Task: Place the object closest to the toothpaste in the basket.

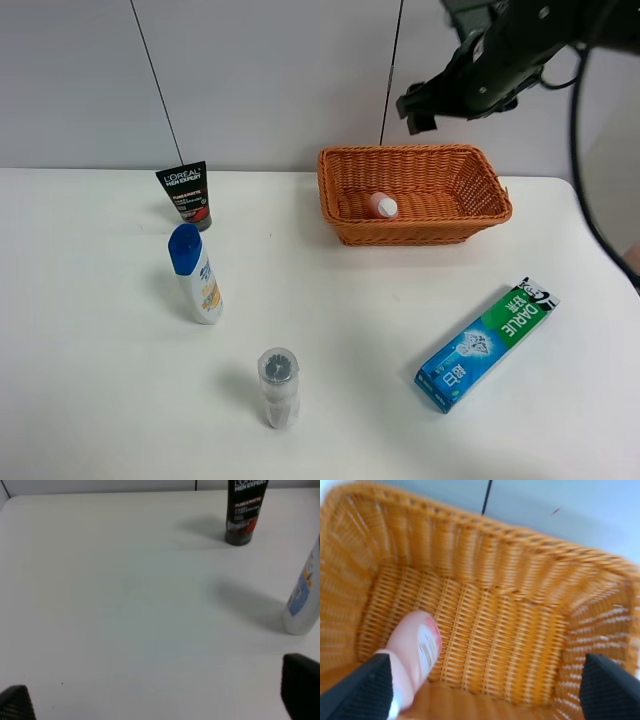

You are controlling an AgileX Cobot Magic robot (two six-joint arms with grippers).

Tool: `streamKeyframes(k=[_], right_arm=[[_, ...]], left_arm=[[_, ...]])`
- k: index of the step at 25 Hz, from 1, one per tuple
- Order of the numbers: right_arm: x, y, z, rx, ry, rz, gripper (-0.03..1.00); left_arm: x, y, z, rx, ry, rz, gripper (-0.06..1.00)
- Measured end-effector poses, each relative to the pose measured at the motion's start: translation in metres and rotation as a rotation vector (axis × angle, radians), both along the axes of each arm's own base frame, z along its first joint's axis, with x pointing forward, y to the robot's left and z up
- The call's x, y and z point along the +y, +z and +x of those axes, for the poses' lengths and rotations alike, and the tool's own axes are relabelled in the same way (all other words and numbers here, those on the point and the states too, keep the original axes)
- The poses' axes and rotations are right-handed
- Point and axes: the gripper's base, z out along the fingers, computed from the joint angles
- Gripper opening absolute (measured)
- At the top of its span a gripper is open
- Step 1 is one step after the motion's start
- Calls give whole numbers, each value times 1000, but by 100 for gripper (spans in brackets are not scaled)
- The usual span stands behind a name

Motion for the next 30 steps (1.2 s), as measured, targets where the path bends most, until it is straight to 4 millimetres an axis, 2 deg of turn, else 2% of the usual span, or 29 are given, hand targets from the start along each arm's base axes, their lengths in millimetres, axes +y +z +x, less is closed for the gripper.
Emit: streamKeyframes(k=[2,5,7,9,11,12,14,21,25,30], right_arm=[[-10,40,-28,-69,-9,35,75],[-34,108,-87,-244,-29,115,75],[-51,139,-126,-346,-59,138,75],[-70,158,-161,-423,-106,134,75],[-88,161,-196,-462,-163,135,75],[-97,157,-212,-468,-196,132,75],[-111,137,-236,-430,-260,112,75],[-151,41,-313,-307,-570,108,75],[-151,-2,-352,-314,-717,167,74],[-133,-34,-374,-369,-633,171,67]], left_arm=[[0,0,0,0,0,0,99],[0,0,0,0,0,0,99],[0,0,0,0,0,0,99],[0,0,0,0,0,0,99],[0,0,0,0,0,-1,99],[0,0,0,0,0,-1,99],[0,0,0,0,0,-1,99],[0,0,0,0,0,-1,99],[0,0,0,0,0,-1,99],[0,0,0,0,0,-1,99]])
